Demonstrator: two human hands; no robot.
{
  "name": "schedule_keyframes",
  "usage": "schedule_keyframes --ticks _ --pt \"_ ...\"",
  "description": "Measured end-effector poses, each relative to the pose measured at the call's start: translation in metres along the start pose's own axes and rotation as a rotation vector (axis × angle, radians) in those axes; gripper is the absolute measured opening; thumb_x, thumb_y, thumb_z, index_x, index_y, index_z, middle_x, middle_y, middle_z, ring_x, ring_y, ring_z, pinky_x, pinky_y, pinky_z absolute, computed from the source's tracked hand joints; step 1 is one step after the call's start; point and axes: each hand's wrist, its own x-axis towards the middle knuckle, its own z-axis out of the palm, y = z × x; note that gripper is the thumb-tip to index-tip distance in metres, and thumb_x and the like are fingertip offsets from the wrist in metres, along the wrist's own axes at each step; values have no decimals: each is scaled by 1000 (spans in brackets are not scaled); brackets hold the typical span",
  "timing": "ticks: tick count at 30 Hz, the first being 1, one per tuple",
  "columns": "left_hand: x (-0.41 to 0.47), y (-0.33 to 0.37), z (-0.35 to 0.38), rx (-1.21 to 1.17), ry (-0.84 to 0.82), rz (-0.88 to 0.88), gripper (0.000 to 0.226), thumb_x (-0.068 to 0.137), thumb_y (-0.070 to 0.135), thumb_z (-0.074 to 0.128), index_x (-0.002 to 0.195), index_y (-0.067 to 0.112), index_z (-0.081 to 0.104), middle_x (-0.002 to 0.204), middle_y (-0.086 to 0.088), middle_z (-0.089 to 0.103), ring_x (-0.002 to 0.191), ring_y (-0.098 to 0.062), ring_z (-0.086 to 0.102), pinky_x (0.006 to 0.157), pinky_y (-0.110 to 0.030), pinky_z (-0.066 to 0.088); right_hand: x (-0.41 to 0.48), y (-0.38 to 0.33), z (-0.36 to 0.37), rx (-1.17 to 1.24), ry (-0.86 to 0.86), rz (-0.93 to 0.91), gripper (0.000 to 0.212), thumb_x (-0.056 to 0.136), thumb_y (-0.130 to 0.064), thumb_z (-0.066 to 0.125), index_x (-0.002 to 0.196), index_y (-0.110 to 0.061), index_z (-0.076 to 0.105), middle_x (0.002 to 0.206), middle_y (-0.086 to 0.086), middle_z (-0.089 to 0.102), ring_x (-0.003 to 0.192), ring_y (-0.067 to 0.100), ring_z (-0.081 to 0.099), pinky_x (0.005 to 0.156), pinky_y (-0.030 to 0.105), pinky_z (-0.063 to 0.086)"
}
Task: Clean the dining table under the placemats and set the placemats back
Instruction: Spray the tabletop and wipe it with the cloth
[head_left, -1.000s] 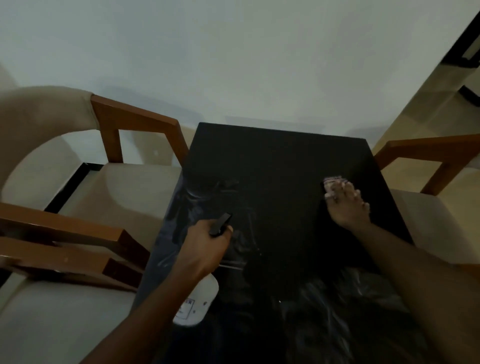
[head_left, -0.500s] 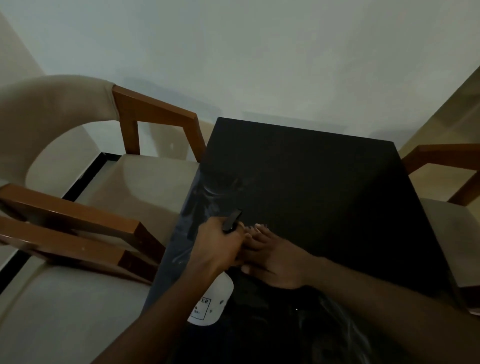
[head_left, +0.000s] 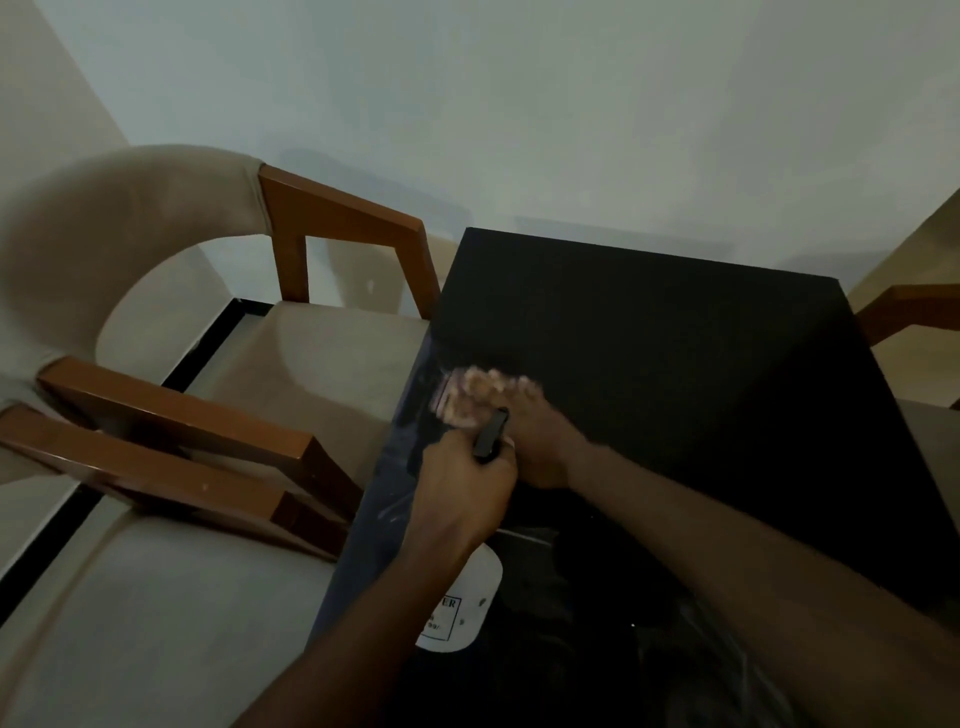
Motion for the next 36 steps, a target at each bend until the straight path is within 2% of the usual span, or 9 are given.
schedule_keyframes --ticks 6,12,16,20,23,26,28,30,36 --pt "0 -3 -1 -43 -58 -22 26 104 27 60 80 21 68 70 -1 70 57 -1 68 53 -16 53 -93 3 -5 13 -195 -422 47 111 -46 30 155 -34 41 170 -5 26 161 12 2 130 45 -4" --pt "0 -1 -4 -26 21 3 39 101 26 59 63 18 54 53 0 52 44 -10 44 46 -28 39 18 58 -23 33 19 124 58 112 -45 27 166 -37 6 175 -7 -4 161 20 -4 130 50 2" --pt "1 0 -6 -37 30 6 42 101 25 57 61 19 48 50 1 46 42 -10 37 44 -28 34 92 33 -28 93 124 293 59 112 -40 26 167 -31 9 176 0 -2 161 30 -1 128 54 0" --pt "2 -3 -8 -17 23 -11 33 102 21 58 70 13 59 55 2 50 47 -11 41 47 -29 38 67 -22 -15 23 -68 -48 68 104 -48 11 167 -21 10 175 7 1 161 32 1 130 49 3" --pt "0 -2 -7 -31 57 64 13 99 14 60 94 6 68 83 -7 69 76 -22 67 69 -33 54 21 -43 -36 -62 -383 -316 53 110 -16 44 157 3 30 165 19 31 154 33 26 114 11 19" --pt "-2 -1 -2 -209 82 -163 23 95 3 57 115 -2 66 115 -23 69 106 -34 68 82 -20 52 19 -22 -28 -22 -331 -418 72 104 -32 59 163 -11 24 172 4 19 160 20 10 126 25 1" --pt "-2 -15 -7 -54 38 -114 11 98 8 58 96 6 69 86 -10 70 72 -15 67 66 -24 52 55 -11 -23 -37 -246 -504 70 106 -44 48 166 -26 18 174 -5 6 160 14 -3 131 46 0" --pt "1 -4 -5 -39 -17 -43 33 102 24 57 69 19 59 55 2 53 44 -8 43 47 -28 39 94 2 -27 -47 -130 -363 60 111 -47 33 166 -36 12 174 -9 2 160 14 -3 130 52 4" --pt "9 -2 -13 -72 4 13 41 101 26 56 61 22 47 48 6 46 40 -7 38 44 -25 33 152 18 -42 16 20 101 62 112 -39 30 167 -32 3 175 1 -5 161 30 0 129 52 3"
